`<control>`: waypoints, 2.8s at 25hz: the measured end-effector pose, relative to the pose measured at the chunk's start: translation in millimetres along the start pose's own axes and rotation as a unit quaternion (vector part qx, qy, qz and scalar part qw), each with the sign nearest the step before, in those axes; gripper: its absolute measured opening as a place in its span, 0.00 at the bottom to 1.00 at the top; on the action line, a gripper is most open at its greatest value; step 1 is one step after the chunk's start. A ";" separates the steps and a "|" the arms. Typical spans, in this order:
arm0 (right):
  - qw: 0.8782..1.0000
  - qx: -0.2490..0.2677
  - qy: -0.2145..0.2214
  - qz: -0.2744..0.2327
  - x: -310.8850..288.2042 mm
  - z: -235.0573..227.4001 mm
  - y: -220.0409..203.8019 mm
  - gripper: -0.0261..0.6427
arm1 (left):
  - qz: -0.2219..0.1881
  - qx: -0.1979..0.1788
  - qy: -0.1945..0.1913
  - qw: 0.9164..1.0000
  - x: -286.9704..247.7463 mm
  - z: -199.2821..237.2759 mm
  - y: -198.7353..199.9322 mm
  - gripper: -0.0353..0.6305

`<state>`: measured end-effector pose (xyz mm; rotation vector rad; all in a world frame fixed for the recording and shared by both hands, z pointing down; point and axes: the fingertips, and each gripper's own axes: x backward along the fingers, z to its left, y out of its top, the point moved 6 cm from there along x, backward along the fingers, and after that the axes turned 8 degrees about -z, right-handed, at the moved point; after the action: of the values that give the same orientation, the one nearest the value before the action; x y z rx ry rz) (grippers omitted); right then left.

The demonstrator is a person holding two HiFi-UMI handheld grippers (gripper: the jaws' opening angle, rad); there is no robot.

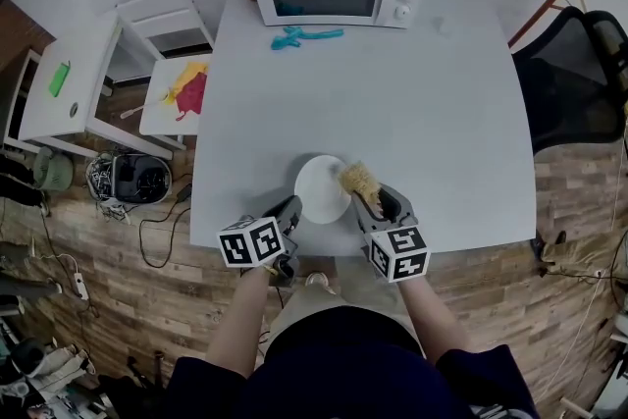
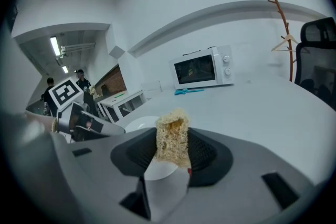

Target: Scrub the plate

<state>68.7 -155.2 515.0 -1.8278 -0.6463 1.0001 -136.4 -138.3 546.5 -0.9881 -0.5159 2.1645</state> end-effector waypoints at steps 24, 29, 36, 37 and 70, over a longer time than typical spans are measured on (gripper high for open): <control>0.998 0.024 0.034 0.049 -58.1 10.2 18.7 0.29 | 0.007 -0.060 -0.001 0.998 -4.5 -3.6 11.0 0.10; 0.997 0.033 0.061 0.045 -59.0 30.5 22.5 0.29 | 0.006 -0.059 0.002 0.998 -3.6 -1.2 12.4 0.10; 0.994 0.037 0.090 0.053 -49.9 49.4 14.0 0.29 | 0.004 -0.059 0.006 0.998 -3.1 0.3 13.7 0.10; 0.993 0.038 0.094 0.054 -48.2 51.4 11.9 0.29 | 0.003 -0.059 0.007 0.998 -3.0 0.8 13.8 0.10; 0.989 0.059 0.053 0.125 -35.5 1.9 -17.7 0.29 | -0.003 -0.079 0.016 0.997 2.6 1.4 13.3 0.10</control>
<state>47.9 -173.8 543.3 -1.8727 -0.2915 1.0722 -144.4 -145.5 538.3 -1.1023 -0.6822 2.1241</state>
